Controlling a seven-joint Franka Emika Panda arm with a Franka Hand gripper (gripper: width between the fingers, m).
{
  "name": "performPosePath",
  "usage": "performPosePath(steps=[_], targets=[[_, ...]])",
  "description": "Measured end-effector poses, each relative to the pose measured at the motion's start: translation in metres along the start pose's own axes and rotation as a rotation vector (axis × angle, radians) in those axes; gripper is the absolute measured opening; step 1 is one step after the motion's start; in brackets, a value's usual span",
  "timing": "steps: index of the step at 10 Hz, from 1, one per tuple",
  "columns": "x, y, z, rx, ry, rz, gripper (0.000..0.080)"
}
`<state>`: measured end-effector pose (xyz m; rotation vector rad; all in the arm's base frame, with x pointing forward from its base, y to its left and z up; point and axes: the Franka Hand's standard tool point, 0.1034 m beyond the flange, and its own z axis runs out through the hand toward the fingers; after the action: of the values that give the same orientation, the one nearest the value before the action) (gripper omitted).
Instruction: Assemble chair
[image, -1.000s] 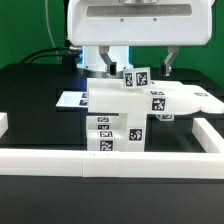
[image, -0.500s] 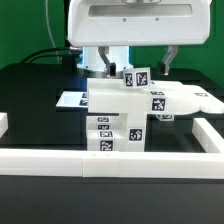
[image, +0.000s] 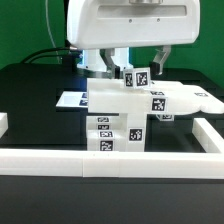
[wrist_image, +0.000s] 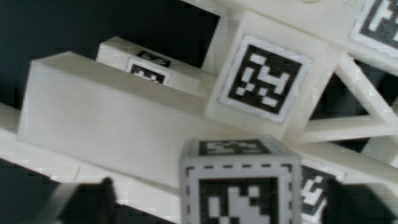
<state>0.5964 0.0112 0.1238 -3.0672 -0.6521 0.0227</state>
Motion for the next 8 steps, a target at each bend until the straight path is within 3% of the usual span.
performPosePath(steps=[1, 2, 3, 6, 8], targets=[[-0.0001, 0.0001, 0.0, 0.0, 0.0, 0.0, 0.0368], [-0.0001, 0.0004, -0.0001, 0.0, 0.0, 0.001, 0.0368], [-0.0001, 0.0004, -0.0001, 0.0, 0.0, 0.007, 0.0284], [-0.0001, 0.0003, 0.0, 0.001, 0.001, 0.04, 0.0284], [-0.0002, 0.0001, 0.0001, 0.002, 0.001, 0.207, 0.0284]])
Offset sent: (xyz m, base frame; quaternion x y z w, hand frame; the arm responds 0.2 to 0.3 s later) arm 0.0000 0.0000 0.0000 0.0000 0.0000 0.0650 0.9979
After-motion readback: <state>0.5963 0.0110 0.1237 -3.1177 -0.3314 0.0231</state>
